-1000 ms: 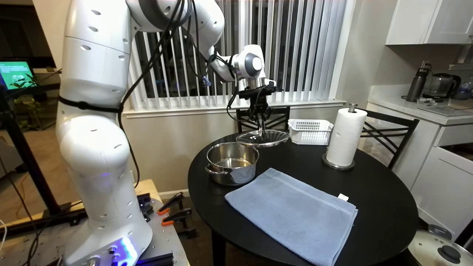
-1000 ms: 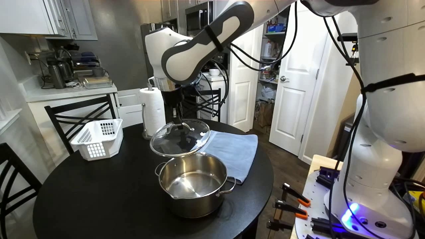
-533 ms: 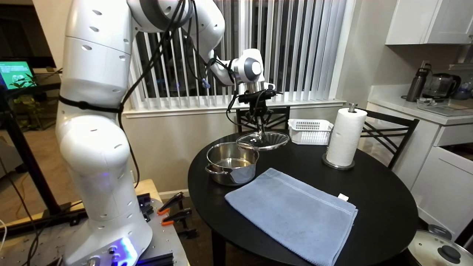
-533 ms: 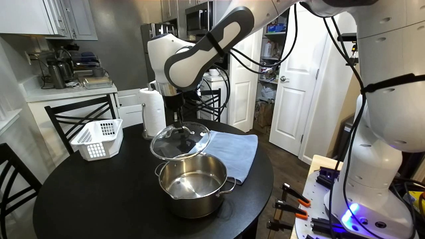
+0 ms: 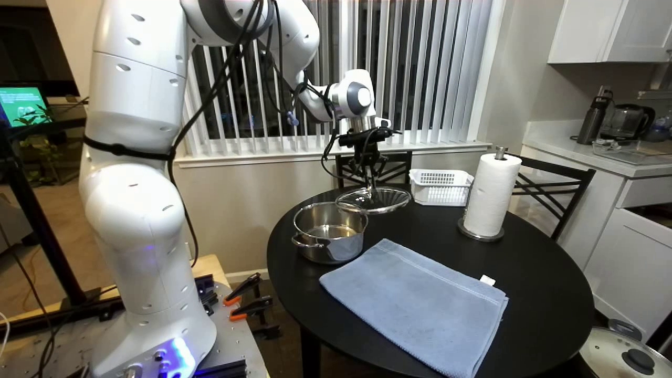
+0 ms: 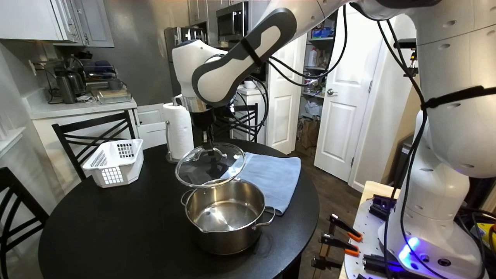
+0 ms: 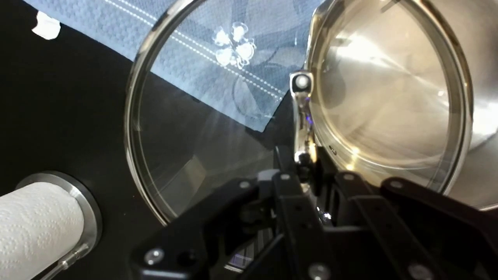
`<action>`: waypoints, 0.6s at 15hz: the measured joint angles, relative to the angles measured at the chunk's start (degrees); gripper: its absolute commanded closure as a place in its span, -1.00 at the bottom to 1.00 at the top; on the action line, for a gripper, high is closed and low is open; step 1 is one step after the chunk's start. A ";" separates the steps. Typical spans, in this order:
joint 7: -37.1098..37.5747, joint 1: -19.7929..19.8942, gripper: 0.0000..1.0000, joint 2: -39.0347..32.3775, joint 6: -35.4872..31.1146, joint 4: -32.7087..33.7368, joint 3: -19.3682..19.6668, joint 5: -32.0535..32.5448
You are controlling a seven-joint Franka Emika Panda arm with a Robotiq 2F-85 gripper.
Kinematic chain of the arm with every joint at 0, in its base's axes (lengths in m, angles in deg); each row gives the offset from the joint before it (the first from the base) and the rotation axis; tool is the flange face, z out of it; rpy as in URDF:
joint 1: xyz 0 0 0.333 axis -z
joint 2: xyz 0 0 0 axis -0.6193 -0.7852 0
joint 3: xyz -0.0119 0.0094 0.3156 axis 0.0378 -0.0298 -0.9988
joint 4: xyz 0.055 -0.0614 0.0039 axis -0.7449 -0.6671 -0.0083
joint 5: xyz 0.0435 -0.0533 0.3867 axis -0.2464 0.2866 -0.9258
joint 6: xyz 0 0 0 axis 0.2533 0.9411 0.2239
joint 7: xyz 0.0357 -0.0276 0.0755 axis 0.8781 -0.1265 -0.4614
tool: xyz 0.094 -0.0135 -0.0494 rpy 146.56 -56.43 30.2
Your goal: Put the lid on the pot
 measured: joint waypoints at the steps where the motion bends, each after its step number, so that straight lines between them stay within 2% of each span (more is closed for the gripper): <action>1: 0.12 -0.10 0.88 -0.40 0.01 -0.01 -0.06 0.00; 5: 1.96 -1.93 0.89 -2.24 -1.86 -0.92 -0.47 0.41; 9: 8.19 -5.00 0.90 -1.21 -7.08 -4.44 -0.57 3.36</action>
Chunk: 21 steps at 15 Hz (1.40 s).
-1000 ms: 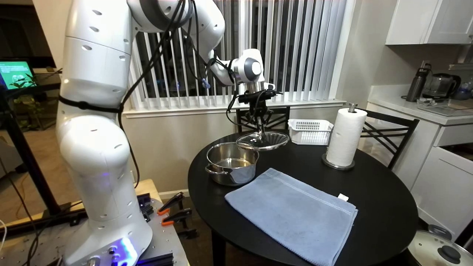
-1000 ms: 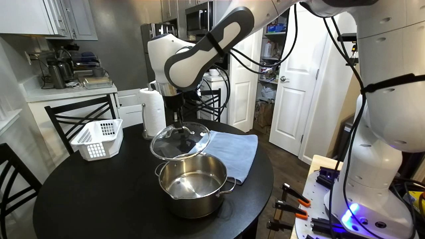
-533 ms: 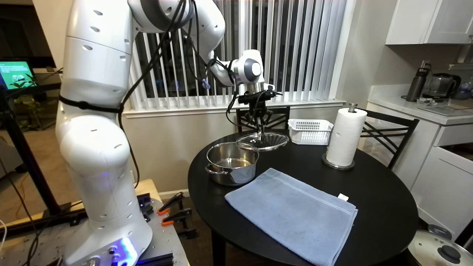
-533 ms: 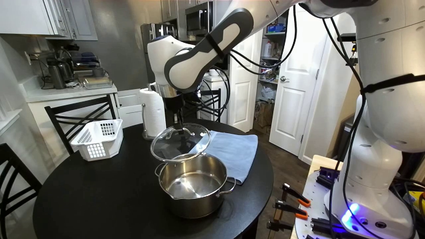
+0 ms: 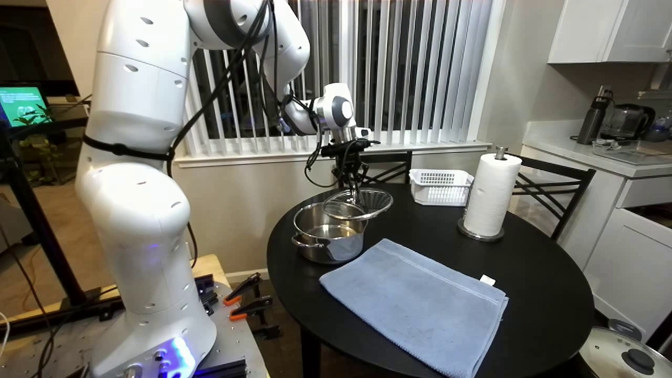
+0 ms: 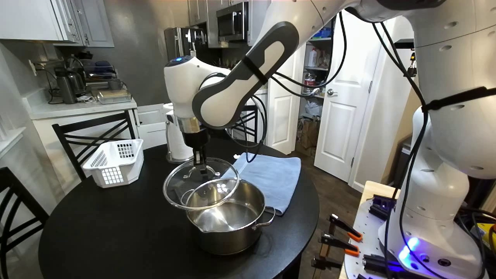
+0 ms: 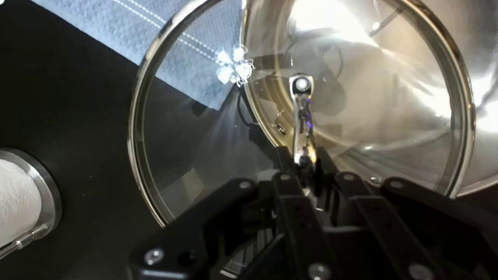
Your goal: Put the lid on the pot
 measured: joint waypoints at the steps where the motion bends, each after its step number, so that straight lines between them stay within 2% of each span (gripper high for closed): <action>1: 1.52 -0.50 0.90 0.57 -1.05 -1.19 0.00 0.46; 5: 5.82 -1.15 0.90 3.15 -4.87 -6.66 0.02 2.51; 10: 8.99 -2.39 0.91 7.98 -4.87 -12.18 -0.15 6.05; 17: 7.66 -2.49 0.91 12.68 -1.28 -12.76 -2.55 5.34; 21: 1.73 -0.81 0.91 12.63 -2.78 -13.51 -2.62 0.26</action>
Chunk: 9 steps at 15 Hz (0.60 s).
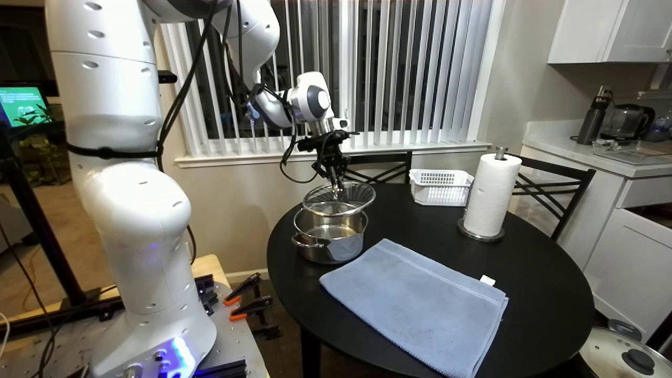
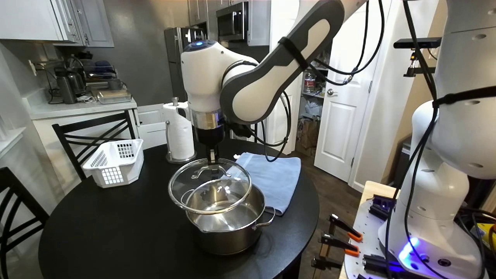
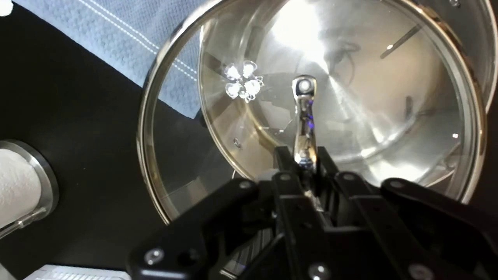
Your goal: Put the lid on the pot
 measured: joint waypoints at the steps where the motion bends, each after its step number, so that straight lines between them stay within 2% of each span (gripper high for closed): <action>1: -1.97 0.77 0.91 -0.10 -0.70 -0.41 0.02 -1.45; 5: -7.30 3.56 0.91 -1.05 -1.35 -0.89 0.24 -5.03; 9: -11.55 4.52 0.91 -2.73 -1.37 -0.43 0.14 -7.97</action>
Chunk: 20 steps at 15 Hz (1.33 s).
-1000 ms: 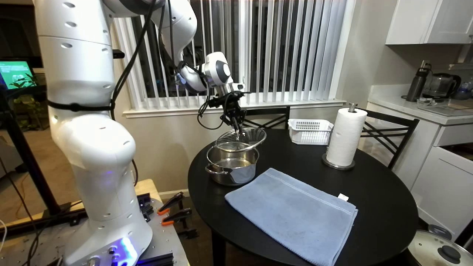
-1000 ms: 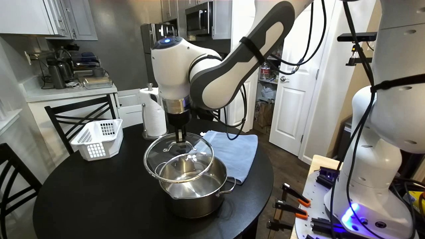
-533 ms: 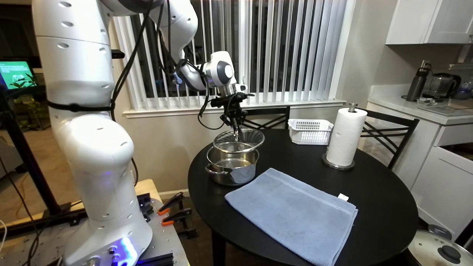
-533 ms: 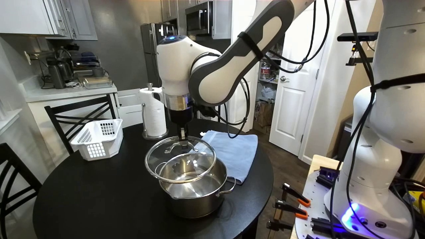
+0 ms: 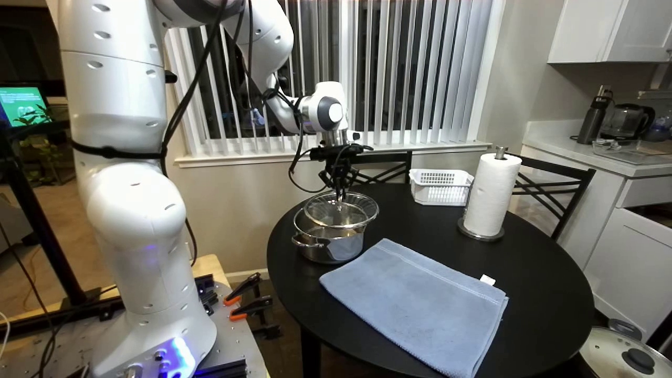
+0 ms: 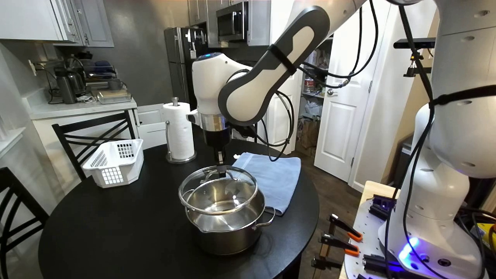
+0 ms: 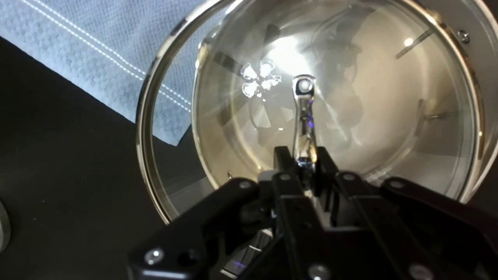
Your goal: Put the lid on the pot
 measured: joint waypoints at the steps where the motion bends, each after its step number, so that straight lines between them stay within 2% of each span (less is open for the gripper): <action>1: -0.99 -0.01 0.91 -0.60 0.00 0.28 -0.24 -0.89; 6: -2.74 -0.05 0.91 -2.98 0.00 1.57 -1.65 -3.41; 20: -2.74 0.49 0.91 -2.94 0.03 0.51 -1.79 -8.18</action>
